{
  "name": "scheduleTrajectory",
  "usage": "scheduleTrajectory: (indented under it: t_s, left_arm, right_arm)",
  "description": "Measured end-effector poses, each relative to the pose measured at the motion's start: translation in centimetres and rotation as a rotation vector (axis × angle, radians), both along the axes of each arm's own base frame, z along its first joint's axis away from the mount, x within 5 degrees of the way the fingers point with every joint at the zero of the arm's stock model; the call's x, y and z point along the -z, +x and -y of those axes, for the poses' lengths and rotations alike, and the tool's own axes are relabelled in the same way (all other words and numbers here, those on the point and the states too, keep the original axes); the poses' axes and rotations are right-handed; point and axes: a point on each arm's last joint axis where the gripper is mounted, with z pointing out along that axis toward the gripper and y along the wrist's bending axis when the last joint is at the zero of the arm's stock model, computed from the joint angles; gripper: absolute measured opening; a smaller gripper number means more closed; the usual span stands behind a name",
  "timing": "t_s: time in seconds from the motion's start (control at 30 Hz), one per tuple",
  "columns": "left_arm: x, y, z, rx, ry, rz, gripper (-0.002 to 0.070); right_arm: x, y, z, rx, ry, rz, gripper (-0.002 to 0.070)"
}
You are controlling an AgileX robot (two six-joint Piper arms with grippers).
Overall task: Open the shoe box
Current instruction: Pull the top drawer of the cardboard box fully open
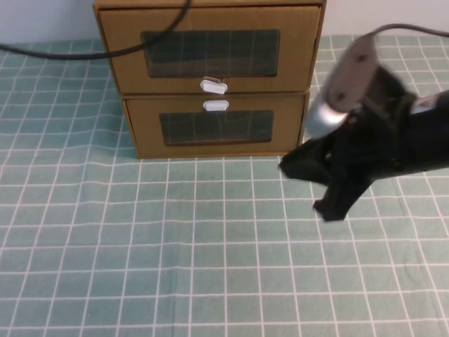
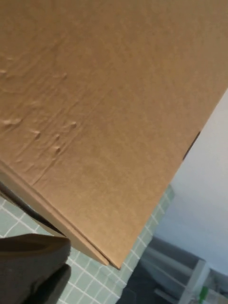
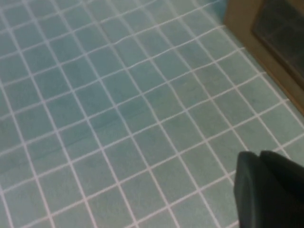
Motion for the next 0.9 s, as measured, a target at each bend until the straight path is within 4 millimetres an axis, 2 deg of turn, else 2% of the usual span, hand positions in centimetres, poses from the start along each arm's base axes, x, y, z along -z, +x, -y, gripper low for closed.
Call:
scheduleTrajectory:
  t_s: [0.17,0.27,0.33,0.43,0.53,0.67,0.9]
  left_arm:
    - [1.7,3.2,2.6,0.013,0.088,-0.035,-0.0005]
    - [3.3,4.9,3.3,0.003,0.100,-0.067,-0.0005]
    - [4.4,5.7,3.5,0.003,0.101,-0.092,-0.0005]
    - [5.5,6.4,3.7,0.004,0.108,-0.120,-0.0005]
    - [5.6,6.5,3.8,0.010,0.103,-0.128,-0.0005]
    - [5.9,6.5,3.9,0.019,0.100,-0.149,-0.0005]
    - [6.0,6.5,3.9,0.023,0.094,-0.165,-0.0005]
  right_arm:
    - [-0.7,0.4,-2.7,-0.197,-0.236,0.127,-0.0014]
    - [-2.3,1.0,-3.2,-0.260,-0.384,0.209,-0.0014]
    - [-3.2,1.9,-3.0,-0.230,-0.474,0.252,-0.0014]
    - [-4.6,3.7,-2.4,-0.093,-0.586,0.330,-0.0014]
    - [-5.9,5.1,-1.7,0.015,-0.720,0.469,-0.0014]
    - [-7.3,5.1,-2.2,0.068,-0.791,0.611,-0.0014]
    - [-7.7,3.6,-6.0,0.148,-0.689,0.801,-0.0014]
